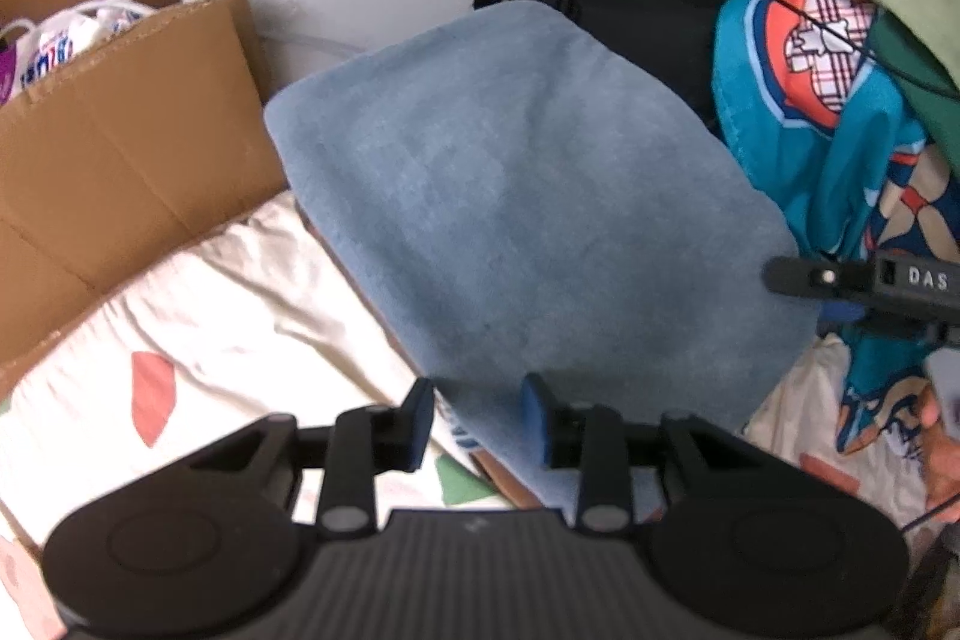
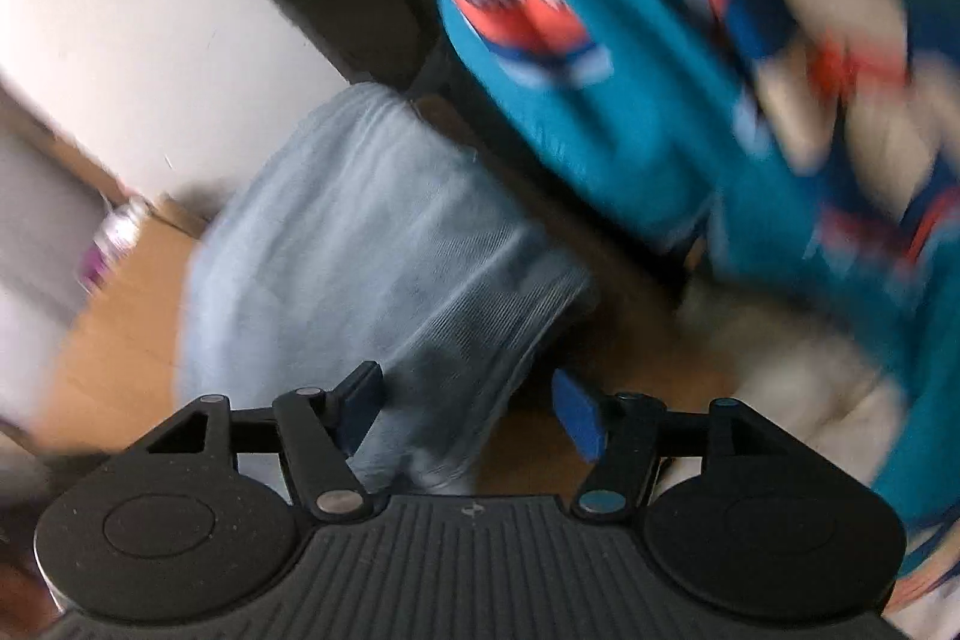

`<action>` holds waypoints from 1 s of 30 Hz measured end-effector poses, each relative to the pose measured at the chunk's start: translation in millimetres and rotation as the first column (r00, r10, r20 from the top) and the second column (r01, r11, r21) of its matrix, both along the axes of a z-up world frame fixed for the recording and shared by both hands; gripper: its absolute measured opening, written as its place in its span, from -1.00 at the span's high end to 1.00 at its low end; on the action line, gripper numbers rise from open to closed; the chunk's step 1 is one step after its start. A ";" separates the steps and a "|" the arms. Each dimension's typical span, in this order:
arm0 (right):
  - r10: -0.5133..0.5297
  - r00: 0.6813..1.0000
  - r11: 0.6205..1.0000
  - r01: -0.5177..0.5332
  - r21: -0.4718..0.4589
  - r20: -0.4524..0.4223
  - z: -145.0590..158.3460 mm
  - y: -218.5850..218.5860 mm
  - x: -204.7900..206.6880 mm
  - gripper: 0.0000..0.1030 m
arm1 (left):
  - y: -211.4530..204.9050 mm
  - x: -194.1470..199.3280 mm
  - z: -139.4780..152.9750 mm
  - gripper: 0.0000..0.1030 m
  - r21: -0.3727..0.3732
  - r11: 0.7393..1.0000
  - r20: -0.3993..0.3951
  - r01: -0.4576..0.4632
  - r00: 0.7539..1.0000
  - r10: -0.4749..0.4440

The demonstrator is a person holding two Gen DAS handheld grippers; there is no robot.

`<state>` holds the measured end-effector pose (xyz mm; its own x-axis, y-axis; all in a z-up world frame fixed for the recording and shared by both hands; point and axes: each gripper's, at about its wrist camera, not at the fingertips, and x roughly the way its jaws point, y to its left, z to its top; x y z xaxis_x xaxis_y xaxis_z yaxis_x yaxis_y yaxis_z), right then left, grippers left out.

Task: Fold clothes
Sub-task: 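Press the jeans flat on the stack with the left gripper while the right gripper smooths it, then open both grippers and pull them back from the jeans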

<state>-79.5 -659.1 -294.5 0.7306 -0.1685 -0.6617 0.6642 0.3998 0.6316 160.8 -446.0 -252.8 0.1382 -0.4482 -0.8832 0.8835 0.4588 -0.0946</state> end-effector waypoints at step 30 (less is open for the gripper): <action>0.066 0.986 0.990 -0.084 -0.114 -0.152 58.2 46.5 -13.7 -0.39 | 22.2 -28.9 41.4 -0.48 0.069 0.994 -0.030 -0.085 0.996 0.087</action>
